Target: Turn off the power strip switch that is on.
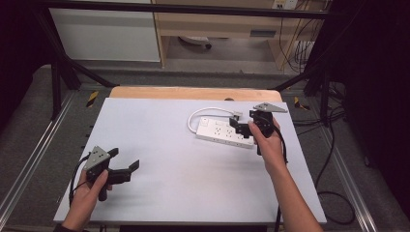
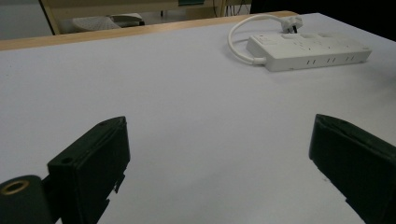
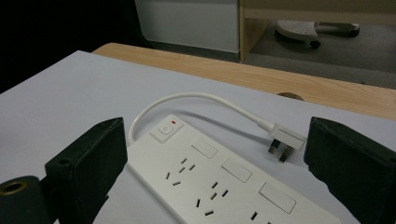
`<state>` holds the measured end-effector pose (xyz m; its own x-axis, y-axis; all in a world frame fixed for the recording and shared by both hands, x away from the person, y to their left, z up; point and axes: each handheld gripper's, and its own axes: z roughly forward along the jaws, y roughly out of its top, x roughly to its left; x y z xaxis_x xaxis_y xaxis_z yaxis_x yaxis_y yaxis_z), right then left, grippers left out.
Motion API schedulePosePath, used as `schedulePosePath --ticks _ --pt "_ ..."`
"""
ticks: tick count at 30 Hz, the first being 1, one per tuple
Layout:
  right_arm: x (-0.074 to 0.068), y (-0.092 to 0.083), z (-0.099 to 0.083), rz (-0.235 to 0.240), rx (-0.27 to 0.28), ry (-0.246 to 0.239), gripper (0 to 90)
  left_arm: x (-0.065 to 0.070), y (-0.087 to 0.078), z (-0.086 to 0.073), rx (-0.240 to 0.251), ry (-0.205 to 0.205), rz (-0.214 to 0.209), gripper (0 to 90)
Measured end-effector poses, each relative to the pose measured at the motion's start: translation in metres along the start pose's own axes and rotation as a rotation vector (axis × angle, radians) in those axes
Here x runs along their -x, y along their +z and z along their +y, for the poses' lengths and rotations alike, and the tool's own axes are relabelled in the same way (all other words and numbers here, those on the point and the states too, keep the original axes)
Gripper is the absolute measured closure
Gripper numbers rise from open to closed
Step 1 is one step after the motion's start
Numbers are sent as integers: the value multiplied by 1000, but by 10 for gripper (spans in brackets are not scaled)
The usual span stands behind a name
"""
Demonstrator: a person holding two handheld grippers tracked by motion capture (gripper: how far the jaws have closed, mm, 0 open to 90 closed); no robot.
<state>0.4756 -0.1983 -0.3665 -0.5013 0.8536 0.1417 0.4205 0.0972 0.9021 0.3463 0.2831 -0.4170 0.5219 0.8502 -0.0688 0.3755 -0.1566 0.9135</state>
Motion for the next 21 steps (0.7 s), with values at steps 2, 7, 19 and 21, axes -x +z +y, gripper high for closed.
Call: schedulePosePath --ticks 2,7,19,21 --pt "0 -3 1 1 5 -8 66 0 0 0 2 3 1 51" --pt "-2 -13 3 5 28 -18 68 2 -1 0 3 3 1 51" --pt "-2 -38 -2 -13 89 -54 72 2 -8 -1 12 -13 9 51" --pt "-1 -42 -4 -10 95 -57 72 1 -9 -1 12 -14 12 51"
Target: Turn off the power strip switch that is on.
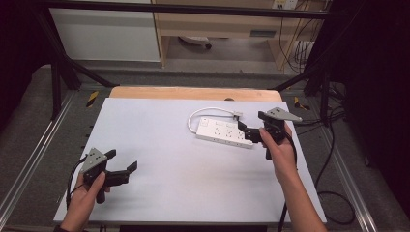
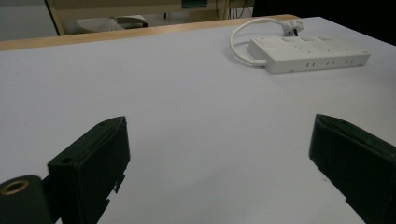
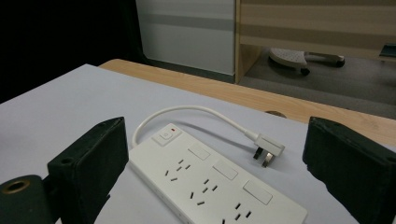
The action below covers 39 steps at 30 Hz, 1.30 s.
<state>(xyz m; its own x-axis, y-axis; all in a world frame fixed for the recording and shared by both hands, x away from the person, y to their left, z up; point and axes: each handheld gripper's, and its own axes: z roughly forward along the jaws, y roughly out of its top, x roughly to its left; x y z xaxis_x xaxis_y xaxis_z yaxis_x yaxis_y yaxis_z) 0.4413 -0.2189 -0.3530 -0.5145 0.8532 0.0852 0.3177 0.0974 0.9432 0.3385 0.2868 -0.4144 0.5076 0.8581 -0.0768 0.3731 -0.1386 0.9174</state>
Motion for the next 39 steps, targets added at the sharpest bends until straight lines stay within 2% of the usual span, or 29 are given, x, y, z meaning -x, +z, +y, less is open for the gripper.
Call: schedulePosePath --ticks 20,31,39 --pt "8 -46 -28 -46 60 1 39 0 -7 -2 4 -8 0 52" --pt "10 -59 -49 -64 49 -2 28 -1 -11 -3 8 -13 1 51" --pt "12 -64 -69 -71 33 21 26 -2 -10 -3 8 -17 5 51"
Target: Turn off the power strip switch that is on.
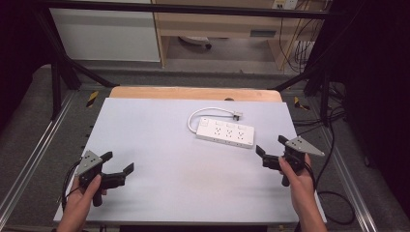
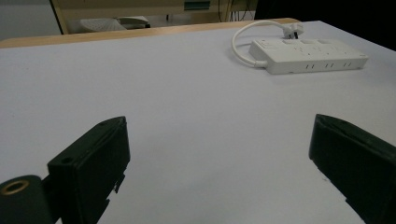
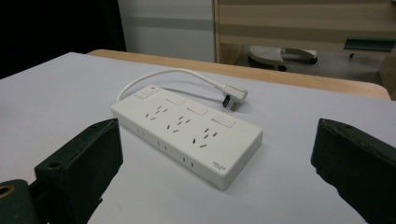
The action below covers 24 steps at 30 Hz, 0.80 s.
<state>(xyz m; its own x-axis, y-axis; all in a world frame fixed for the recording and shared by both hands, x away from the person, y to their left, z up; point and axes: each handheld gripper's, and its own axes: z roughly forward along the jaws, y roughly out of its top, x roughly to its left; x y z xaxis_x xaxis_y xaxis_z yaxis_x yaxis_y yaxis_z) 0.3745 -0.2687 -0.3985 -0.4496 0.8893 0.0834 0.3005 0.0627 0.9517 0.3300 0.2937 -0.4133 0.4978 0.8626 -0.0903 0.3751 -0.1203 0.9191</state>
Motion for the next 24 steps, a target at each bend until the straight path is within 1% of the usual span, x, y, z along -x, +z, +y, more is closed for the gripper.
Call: schedulePosePath --ticks 6,9,12,13,15,17,19,21,24 --pt "-3 1 -14 3 -26 8 26 0 0 0 0 1 -2 51" --pt "-6 4 -22 8 -48 13 27 0 0 0 1 2 -3 51" --pt "-12 9 -29 13 -82 0 29 0 0 1 2 9 -4 51" --pt "-15 11 -31 15 -98 -6 30 1 0 1 0 10 -5 51" --pt "-20 16 -35 6 -146 -24 32 1 1 1 1 13 -9 51" --pt "-25 21 -38 14 -172 -31 34 2 1 1 2 13 -8 51" --pt "-28 25 -40 8 -207 -40 35 2 1 1 1 15 -9 51" --pt "-30 30 -43 -9 -264 -50 35 2 1 1 0 16 -9 51" --pt "-29 34 -48 -54 -359 -97 36 3 2 1 0 17 -10 51"
